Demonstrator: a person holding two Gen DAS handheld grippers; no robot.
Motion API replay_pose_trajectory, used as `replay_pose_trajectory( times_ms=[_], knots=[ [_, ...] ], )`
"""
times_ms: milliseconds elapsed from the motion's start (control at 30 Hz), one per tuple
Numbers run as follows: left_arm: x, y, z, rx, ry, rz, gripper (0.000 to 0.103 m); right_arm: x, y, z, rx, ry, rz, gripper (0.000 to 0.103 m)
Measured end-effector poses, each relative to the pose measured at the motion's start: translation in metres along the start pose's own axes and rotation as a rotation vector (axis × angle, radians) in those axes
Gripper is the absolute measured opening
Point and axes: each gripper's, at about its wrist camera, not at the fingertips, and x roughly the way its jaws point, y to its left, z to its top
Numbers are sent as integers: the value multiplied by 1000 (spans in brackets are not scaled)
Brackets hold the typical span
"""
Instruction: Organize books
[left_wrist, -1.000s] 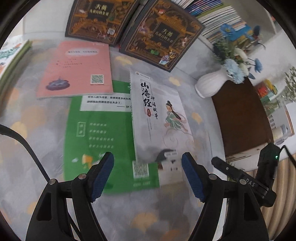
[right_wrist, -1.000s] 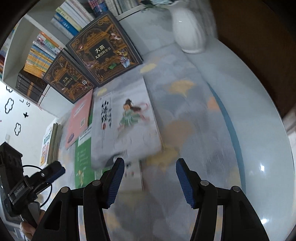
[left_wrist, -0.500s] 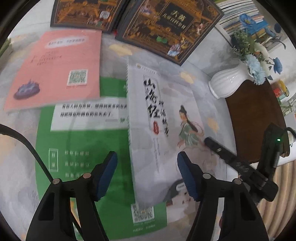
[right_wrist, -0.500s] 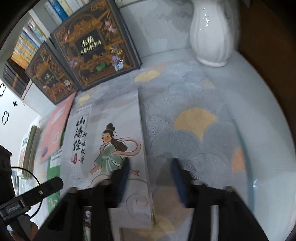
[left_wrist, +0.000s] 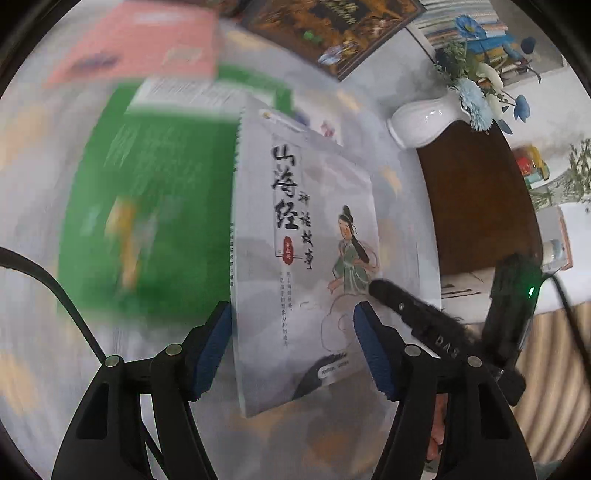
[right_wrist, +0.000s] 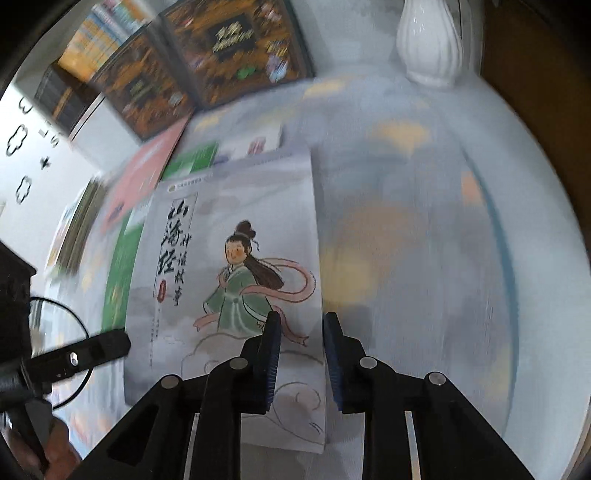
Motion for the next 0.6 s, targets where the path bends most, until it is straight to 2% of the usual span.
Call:
replay_pose_trajectory(
  times_ms=[100,200,333,467,600],
  knots=[
    [-17,12,-48,-50,6,-16,64,-10,10,-45,-24,12,36,25],
    [-22,26,-83,-87,45,-48,64,-18,17,-73,-70,15,50,25],
    [-31,38,-103,-157,14,-97,61,-23,17,-82,-85,49,50,25],
    [-34,41,-114,-166,-8,-87,61,-29,14,-97,-126,58,0,25],
    [-32,34,-120,-137,-24,-68,61,-32,12,-108,-128,49,16,25]
  ],
)
